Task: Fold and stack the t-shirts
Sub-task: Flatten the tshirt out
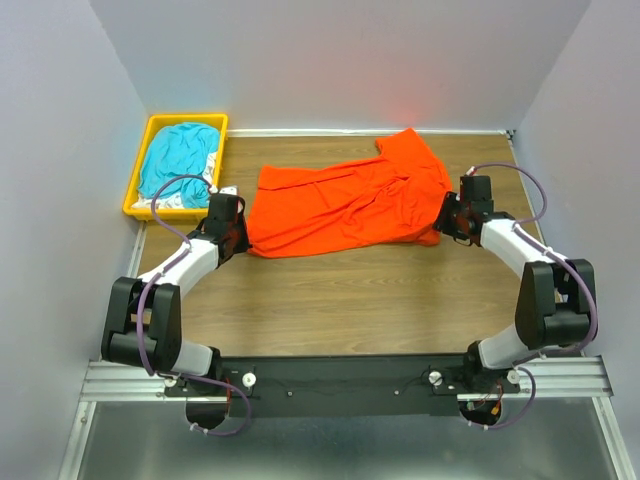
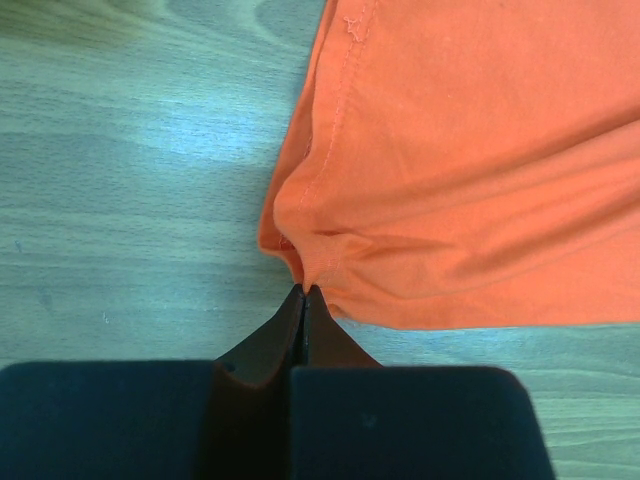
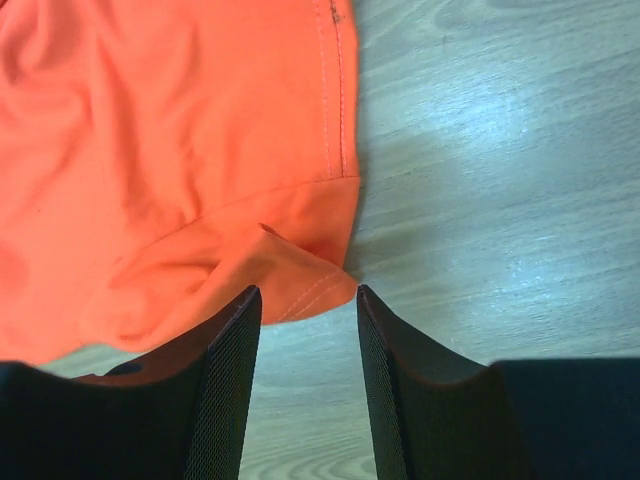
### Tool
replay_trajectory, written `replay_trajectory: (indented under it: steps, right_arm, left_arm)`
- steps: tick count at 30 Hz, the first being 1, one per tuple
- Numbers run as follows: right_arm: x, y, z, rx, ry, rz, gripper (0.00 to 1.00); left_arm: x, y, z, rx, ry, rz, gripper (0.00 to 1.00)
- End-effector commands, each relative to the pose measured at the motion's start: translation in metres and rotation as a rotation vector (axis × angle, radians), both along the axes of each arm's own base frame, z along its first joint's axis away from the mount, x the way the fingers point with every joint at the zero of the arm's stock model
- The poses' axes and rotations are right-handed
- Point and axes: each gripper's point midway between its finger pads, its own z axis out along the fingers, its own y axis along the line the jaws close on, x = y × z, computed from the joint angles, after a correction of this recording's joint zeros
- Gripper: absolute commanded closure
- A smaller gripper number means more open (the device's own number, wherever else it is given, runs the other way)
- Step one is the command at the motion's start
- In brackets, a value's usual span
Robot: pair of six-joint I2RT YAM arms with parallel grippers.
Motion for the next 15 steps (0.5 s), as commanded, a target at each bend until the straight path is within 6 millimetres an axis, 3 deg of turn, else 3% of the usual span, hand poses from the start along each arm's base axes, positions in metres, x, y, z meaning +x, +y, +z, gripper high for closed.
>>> replay_trajectory:
  steps: [1,3,4,6,15]
  right_arm:
    - [-0.012,0.006,-0.007,0.055,0.022,0.089,0.50]
    - [-0.011,0.000,-0.009,0.068,0.023,0.079,0.51]
    - [-0.010,0.007,-0.011,0.101,0.015,0.105,0.52]
    - [-0.009,-0.008,-0.016,0.144,0.016,0.067,0.55]
    - [-0.015,0.004,-0.038,0.281,0.014,0.158,0.55]
  left_arm:
    - [0.009,-0.003,0.014,-0.015,-0.044,-0.016,1.00]
    - [0.008,-0.003,0.014,-0.016,-0.044,-0.017,1.00]
    - [0.008,-0.003,0.014,-0.014,-0.043,-0.016,1.00]
    - [0.008,-0.003,0.014,-0.016,-0.046,-0.016,1.00]
    - [0.008,-0.003,0.017,-0.016,-0.053,-0.017,1.00]
